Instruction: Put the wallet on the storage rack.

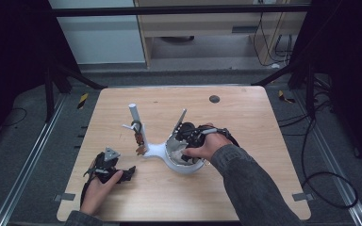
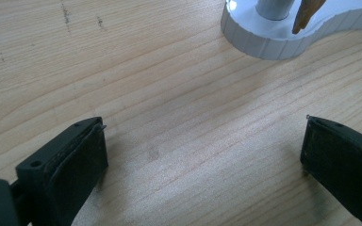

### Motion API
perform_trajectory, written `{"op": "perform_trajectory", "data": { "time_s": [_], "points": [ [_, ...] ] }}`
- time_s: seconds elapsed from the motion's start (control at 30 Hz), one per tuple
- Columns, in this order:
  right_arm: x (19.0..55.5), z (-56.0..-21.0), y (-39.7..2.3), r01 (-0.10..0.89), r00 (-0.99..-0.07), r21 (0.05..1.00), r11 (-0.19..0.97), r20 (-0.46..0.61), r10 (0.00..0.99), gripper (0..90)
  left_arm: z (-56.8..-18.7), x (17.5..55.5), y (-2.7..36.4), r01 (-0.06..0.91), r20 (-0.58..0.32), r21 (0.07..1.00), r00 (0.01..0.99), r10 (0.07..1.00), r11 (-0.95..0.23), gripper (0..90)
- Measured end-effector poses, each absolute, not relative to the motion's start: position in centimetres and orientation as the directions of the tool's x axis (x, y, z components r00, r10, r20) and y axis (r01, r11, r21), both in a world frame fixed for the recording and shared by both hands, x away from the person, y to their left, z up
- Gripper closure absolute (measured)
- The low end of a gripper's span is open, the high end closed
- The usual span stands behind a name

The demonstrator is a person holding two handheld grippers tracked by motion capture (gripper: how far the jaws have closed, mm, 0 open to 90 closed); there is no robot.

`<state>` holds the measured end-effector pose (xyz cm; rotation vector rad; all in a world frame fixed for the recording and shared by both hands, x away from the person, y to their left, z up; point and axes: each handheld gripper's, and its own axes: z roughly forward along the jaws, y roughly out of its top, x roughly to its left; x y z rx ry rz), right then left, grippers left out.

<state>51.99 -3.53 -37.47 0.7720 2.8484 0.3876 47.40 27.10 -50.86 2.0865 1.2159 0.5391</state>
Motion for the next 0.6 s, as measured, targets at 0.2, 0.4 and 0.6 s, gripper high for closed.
{"op": "perform_trajectory", "data": {
  "time_s": [0.2,0.4,0.6],
  "points": [
    [52.01,-37.5,-3.57,0.471,-0.853,0.297,0.831,-0.087,0.515,26.7,-50.86,47.4,27.09,0.605,0.024,0.713,0.485,0.874,-0.355,0.4],
    [51.97,-37.59,-3.54,0.473,-0.853,0.298,0.829,-0.083,0.516,27.4,-50.85,47.4,27.1,0.605,0.023,0.713,0.487,0.873,-0.356,0.3],
    [51.91,-37.59,-3.52,0.472,-0.852,0.302,0.828,-0.084,0.517,29.2,-50.87,47.4,27.07,0.604,0.022,0.715,0.485,0.874,-0.353,0.3]
  ]
}}
